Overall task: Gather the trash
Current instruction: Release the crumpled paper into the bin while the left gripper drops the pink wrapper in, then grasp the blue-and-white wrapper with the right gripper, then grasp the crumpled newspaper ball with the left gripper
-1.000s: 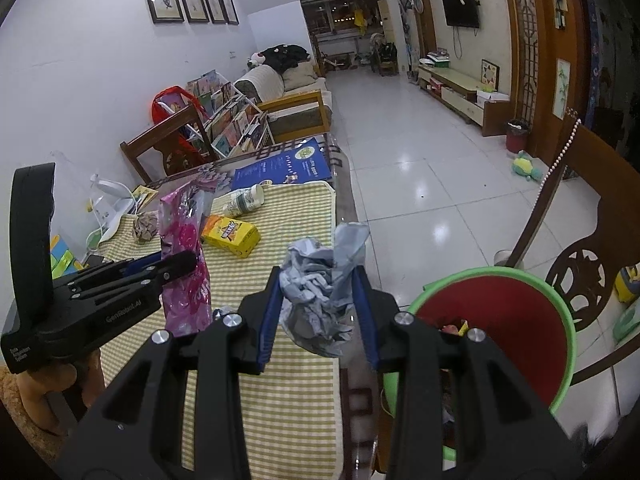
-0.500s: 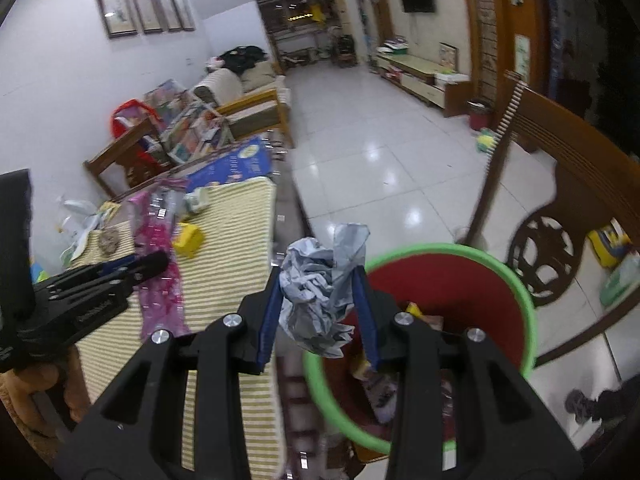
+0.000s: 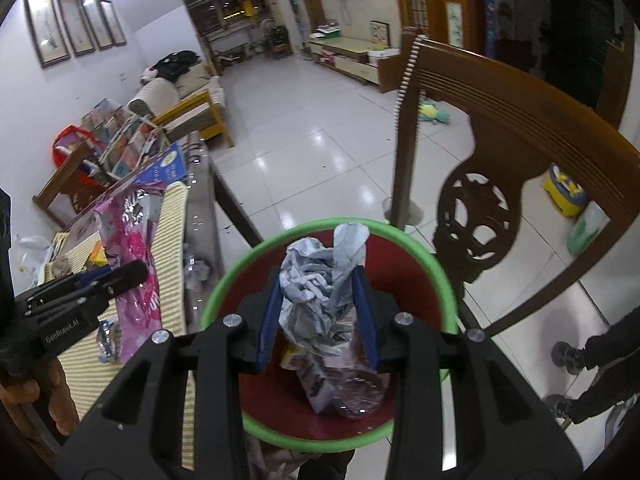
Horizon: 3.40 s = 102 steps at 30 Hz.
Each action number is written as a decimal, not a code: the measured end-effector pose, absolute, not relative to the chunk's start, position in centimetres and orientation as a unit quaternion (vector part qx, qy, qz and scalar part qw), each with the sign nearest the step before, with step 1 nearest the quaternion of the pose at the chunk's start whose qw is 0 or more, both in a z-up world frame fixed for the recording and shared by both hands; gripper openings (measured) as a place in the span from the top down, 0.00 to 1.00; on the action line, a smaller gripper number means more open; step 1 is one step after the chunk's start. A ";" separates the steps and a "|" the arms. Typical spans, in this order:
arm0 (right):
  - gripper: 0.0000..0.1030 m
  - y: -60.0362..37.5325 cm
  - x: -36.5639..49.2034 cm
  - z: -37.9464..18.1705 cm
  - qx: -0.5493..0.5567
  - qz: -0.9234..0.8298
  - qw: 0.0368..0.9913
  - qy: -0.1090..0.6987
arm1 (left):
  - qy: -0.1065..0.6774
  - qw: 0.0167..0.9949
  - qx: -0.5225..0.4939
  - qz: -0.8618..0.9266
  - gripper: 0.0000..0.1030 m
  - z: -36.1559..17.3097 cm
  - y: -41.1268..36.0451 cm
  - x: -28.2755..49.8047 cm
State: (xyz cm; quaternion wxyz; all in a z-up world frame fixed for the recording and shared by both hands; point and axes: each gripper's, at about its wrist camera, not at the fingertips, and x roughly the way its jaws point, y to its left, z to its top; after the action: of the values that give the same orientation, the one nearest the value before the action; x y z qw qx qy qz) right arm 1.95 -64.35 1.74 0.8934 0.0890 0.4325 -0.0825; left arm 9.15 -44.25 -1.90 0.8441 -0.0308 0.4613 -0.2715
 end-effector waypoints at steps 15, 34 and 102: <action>0.37 -64.9 2.7 0.8 0.114 -0.094 0.885 0.442 | 0.463 0.842 -0.040 -0.274 0.23 -3.1 -43.8 9.9; 0.26 -48.9 2.9 -1.5 0.083 -0.017 0.878 0.470 | 0.489 0.852 -0.087 -0.167 0.22 -6.9 -26.8 9.1; 0.76 -25.2 9.9 -14.2 0.039 0.035 0.805 0.591 | 0.525 0.843 -0.107 0.054 0.24 -22.4 12.3 27.3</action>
State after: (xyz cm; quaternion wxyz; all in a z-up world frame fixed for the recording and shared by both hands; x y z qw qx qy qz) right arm 9.91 -25.19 -14.18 0.8050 0.0392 0.5910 0.0347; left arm 27.30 12.34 -22.38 0.8427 -0.1069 0.5248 0.0539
